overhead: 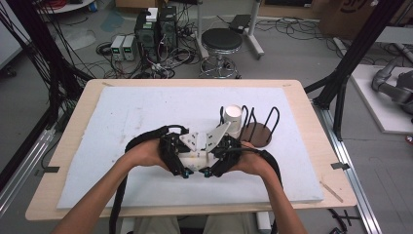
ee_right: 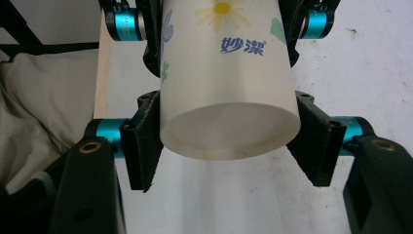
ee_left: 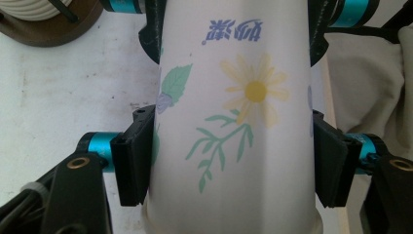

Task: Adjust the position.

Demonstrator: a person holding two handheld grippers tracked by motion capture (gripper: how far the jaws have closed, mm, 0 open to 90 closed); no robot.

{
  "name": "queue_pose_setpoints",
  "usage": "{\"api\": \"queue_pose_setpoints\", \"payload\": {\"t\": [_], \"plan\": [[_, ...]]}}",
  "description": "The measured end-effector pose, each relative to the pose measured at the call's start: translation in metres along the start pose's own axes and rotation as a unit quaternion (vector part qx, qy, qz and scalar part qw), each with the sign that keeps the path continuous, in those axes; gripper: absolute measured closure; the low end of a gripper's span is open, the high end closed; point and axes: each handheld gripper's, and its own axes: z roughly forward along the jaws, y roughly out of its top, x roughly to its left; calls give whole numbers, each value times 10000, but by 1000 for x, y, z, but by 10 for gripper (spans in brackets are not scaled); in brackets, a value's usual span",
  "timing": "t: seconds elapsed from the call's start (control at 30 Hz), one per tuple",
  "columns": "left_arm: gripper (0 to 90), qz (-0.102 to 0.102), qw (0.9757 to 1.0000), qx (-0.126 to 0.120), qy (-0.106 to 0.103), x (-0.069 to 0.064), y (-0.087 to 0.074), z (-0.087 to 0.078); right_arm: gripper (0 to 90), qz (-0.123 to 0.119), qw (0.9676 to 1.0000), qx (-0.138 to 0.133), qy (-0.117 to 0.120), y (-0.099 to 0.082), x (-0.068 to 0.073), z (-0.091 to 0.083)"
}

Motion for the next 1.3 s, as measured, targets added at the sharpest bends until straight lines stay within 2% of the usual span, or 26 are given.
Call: {"api": "queue_pose_setpoints", "payload": {"t": [0.27, 0.4, 0.43, 0.6, 0.7, 0.83, 0.9, 1.0, 1.1, 1.17, 1.3], "plan": [[278, -47, 9999, -118, -40, 1, -3, 0, 370, 33, 10000, 6, 23, -1, -1, 1], [237, 43, 9998, -186, -66, 2, -4, 0, 370, 18, 10000, 28, 23, -1, -1, 1], [219, -40, 9995, -290, -87, 0, -4, 0, 370, 33, 10000, 48, 46, -1, -1, 1], [159, -138, 9985, -531, -17, 2, -8, -4, 371, 49, 10000, 35, 3, -3, -2, 1], [159, -178, 9964, -824, 13, 3, -12, -11, 371, 99, 9999, -33, 0, -6, -3, 0], [159, -272, 9917, -1257, 60, 0, -22, -19, 371, 164, 9994, -302, -7, -11, -6, -5], [157, -333, 9883, -1479, 160, -1, -29, -22, 371, 191, 9987, -472, 58, -13, -7, -7], [147, -440, 9820, -1813, 304, -3, -40, -25, 370, 243, 9977, -627, 72, -16, -8, -8], [146, -548, 9743, -2147, 405, -5, -52, -28, 370, 288, 9970, -714, 106, -19, -9, -8], [146, -623, 9693, -2329, 483, -6, -59, -29, 370, 269, 9966, -773, 116, -21, -10, -8], [146, -762, 9611, -2592, 582, -7, -72, -33, 370, 302, 9961, -813, 135, -23, -10, -9]]}}
